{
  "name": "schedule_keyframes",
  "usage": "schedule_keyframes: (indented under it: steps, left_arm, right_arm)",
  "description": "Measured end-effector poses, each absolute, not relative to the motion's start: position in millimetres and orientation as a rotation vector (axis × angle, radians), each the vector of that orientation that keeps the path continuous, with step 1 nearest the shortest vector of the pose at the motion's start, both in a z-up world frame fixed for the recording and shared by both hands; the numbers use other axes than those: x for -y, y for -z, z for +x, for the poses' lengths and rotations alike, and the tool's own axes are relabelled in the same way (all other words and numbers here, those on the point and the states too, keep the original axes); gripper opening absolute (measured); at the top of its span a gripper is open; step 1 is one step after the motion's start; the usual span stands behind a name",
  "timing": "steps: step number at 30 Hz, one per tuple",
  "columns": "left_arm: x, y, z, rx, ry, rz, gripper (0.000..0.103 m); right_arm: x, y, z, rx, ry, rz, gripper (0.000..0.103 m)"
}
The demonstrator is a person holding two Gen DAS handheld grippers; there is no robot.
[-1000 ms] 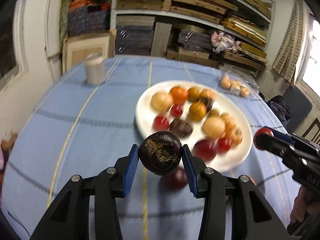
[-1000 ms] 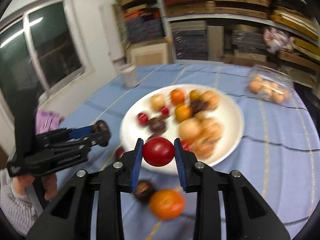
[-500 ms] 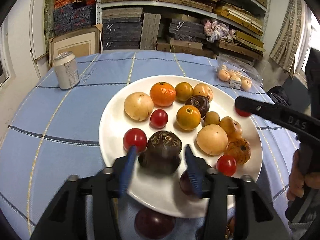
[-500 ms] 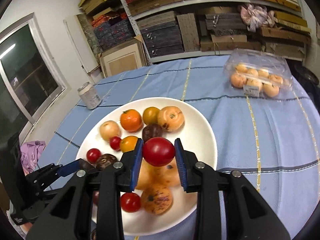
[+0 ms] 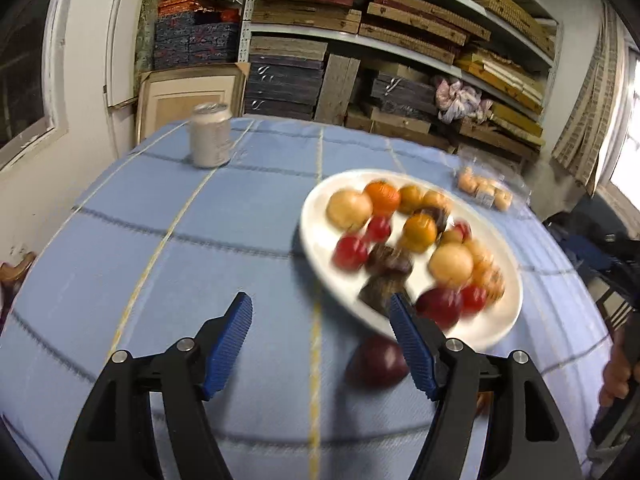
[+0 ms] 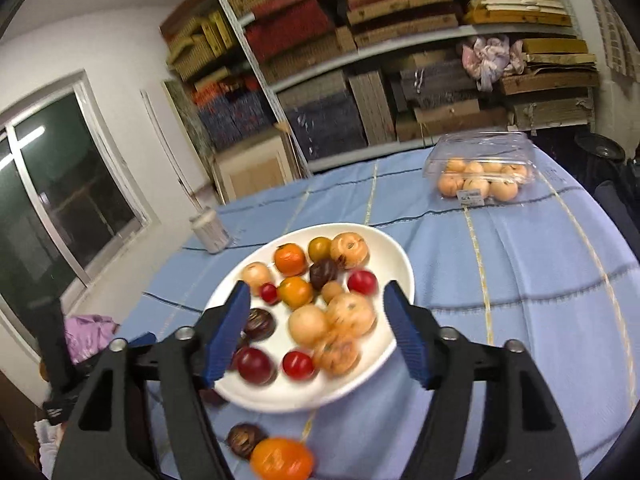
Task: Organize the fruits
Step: 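Grasp a dark red plum with the left gripper while the right moves to a dark brown fruit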
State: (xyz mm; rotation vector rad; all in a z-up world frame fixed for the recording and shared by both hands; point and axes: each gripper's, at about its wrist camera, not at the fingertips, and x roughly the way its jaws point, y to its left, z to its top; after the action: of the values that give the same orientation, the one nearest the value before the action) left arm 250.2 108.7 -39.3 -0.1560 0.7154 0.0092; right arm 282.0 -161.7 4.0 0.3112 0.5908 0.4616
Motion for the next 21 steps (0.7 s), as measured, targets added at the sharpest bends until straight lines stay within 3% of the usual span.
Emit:
schedule_keyframes:
  steps: [8, 21]
  left_arm:
    - [-86, 52, 224, -0.706, 0.058, -0.055, 0.072]
    - [-63, 68, 241, -0.766, 0.104, 0.006, 0.072]
  right_arm:
    - [153, 14, 234, -0.594, -0.483, 0.235, 0.074]
    - [152, 11, 233, -0.596, -0.498, 0.236, 0.078]
